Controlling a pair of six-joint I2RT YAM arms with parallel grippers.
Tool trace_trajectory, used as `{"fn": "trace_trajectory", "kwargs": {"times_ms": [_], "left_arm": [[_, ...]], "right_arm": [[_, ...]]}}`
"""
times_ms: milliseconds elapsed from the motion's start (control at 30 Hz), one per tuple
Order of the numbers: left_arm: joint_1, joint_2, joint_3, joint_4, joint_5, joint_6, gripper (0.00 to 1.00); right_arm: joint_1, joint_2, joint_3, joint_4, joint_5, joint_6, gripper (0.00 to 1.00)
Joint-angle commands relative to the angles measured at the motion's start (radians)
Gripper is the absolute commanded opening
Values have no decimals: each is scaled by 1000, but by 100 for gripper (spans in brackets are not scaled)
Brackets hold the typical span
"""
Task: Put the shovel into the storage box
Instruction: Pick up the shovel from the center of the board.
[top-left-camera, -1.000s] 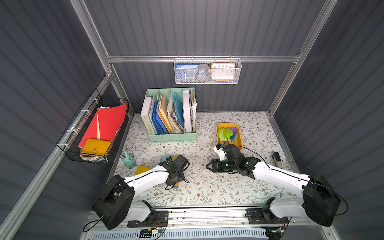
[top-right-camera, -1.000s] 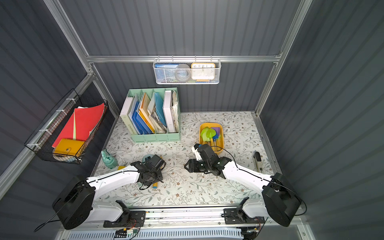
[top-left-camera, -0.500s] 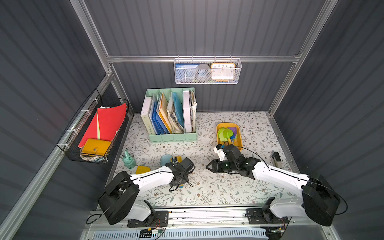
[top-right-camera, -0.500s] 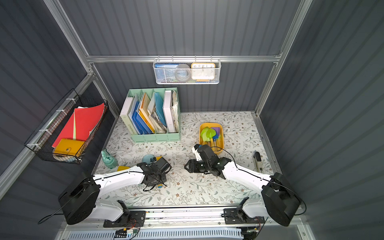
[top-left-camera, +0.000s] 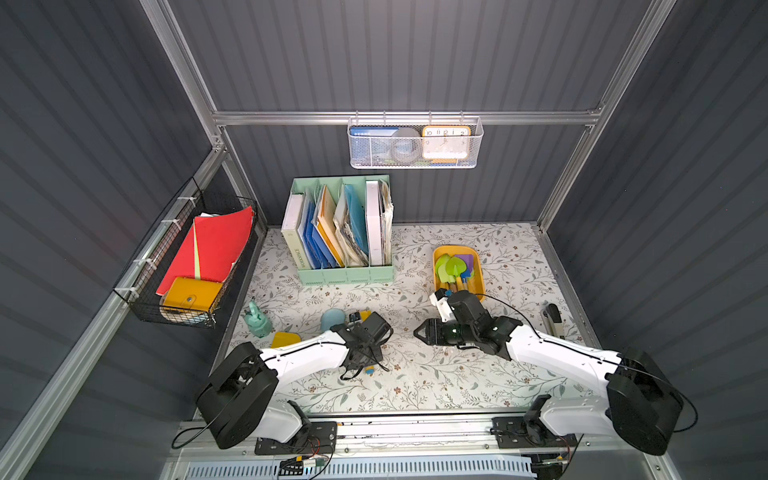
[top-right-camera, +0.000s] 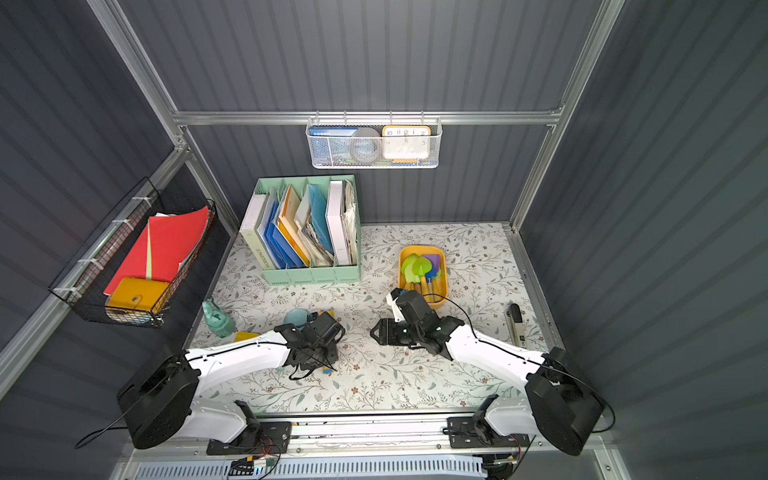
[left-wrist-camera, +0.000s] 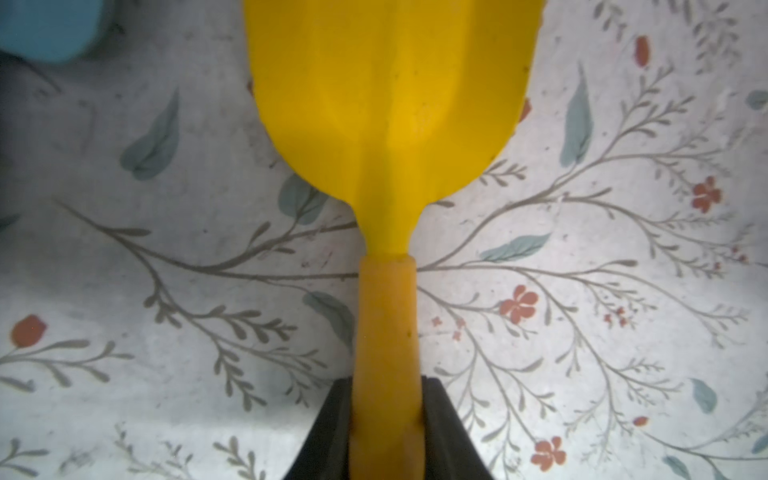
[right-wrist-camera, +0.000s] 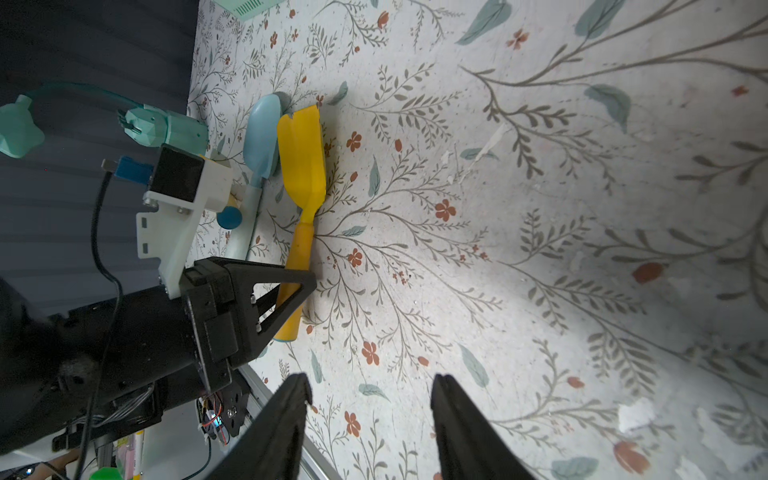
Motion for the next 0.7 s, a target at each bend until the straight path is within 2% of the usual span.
{"fn": "trace_trajectory", "kwargs": {"times_ms": [0,300,467,667], "left_arm": [[-5,-48,34,46,26,28,0],[-5,-107,47,92,116,38,0],[-4,-183,16,214,168,56,0],[-3,-247,-6,355,237,82,0]], "right_arm": [[-12,-39,-20,24,22,19,54],[-84,-130,-87,139,-61,116,63],[-115,-156,-127,284,-141,187,68],[-120,-135,-137,453,-243,250,70]]}}
